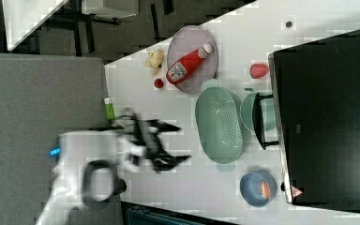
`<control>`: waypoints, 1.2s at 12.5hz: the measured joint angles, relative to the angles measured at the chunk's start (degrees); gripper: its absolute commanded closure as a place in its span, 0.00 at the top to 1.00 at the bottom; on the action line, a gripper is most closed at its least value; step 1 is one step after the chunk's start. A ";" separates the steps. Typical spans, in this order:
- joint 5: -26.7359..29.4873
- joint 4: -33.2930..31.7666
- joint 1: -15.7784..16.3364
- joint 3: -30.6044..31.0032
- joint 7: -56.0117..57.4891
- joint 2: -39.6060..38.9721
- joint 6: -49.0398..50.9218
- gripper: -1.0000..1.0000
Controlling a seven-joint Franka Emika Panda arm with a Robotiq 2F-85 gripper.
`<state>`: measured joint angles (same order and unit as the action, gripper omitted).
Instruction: Drag strainer right to left.
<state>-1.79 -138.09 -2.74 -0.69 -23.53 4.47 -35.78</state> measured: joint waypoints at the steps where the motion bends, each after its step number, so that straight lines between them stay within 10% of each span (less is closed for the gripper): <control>1: -0.12 -0.34 -0.51 0.16 -3.99 -4.51 -2.41 1.00; 7: 0.47 -0.11 1.07 0.24 -11.25 -21.80 -20.81 1.00; 15: 1.33 -0.56 2.02 2.01 -18.86 -26.01 -29.40 1.00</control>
<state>-0.46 -138.65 -0.72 1.32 -42.38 -21.54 -65.19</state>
